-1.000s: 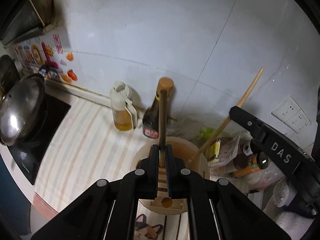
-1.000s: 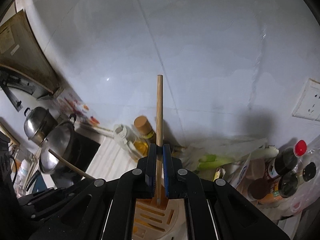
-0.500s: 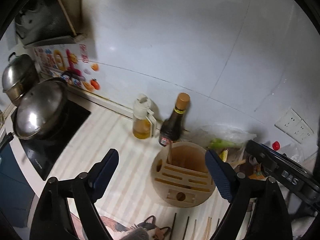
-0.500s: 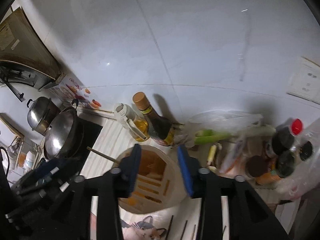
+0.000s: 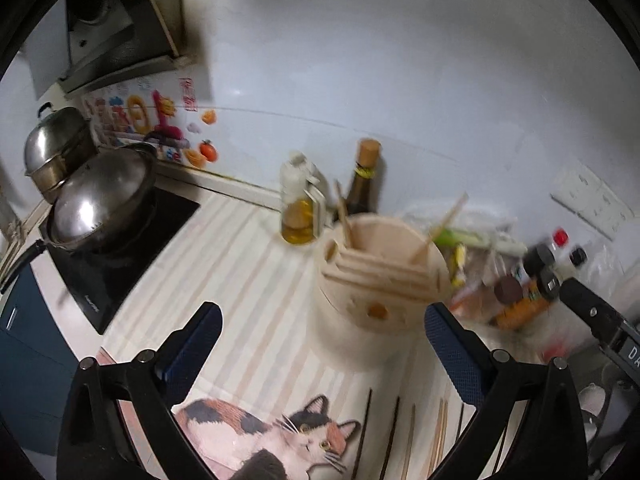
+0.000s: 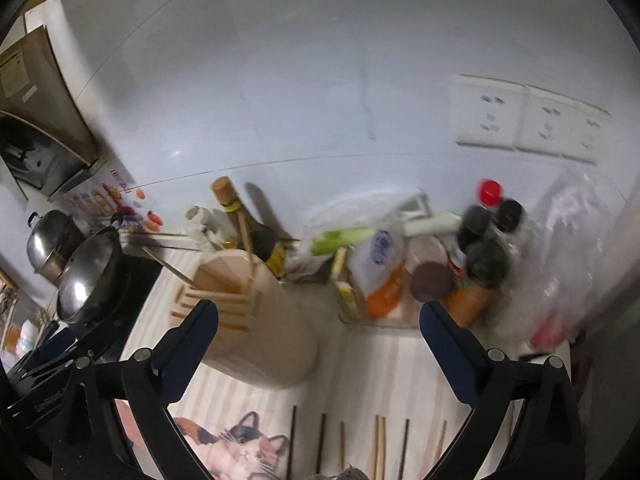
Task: Organize utensils
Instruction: 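Close the left tool on a dark chopstick while the right tool grasps another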
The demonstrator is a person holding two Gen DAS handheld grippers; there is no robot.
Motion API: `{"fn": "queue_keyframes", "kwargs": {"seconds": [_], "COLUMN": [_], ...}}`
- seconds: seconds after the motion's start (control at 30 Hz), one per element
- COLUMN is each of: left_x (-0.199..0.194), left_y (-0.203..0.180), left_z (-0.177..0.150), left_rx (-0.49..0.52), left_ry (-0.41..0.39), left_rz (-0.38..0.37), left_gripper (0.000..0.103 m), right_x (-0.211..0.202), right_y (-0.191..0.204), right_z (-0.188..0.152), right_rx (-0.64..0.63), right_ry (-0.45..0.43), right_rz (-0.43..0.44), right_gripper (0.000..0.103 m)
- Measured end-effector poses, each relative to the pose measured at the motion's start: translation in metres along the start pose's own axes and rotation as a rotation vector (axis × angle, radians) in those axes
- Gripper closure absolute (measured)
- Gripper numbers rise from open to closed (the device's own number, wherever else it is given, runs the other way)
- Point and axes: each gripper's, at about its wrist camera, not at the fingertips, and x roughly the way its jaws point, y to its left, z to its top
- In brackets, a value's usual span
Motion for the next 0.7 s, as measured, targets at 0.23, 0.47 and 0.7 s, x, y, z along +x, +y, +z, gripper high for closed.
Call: {"fn": "queue_keyframes", "kwargs": {"seconds": [0.23, 0.47, 0.7], "left_x": [0.026, 0.08, 0.144], "left_y": [-0.024, -0.037, -0.043], "left_z": [-0.063, -0.129, -0.173], "left_rx": [0.082, 0.125, 0.128], "left_ry": [0.084, 0.258, 0.458], "left_rz": [0.037, 0.067, 0.081], "left_gripper": [0.0, 0.0, 0.002], "right_x": [0.004, 0.066, 0.116], "right_y": [-0.05, -0.104, -0.124], "right_z": [-0.057, -0.129, -0.185], "right_rx": [0.033, 0.131, 0.152], "right_ry": [0.061, 0.358, 0.565], "right_rz": [-0.054, -0.077, -0.074], "right_gripper": [0.001, 0.051, 0.062]}}
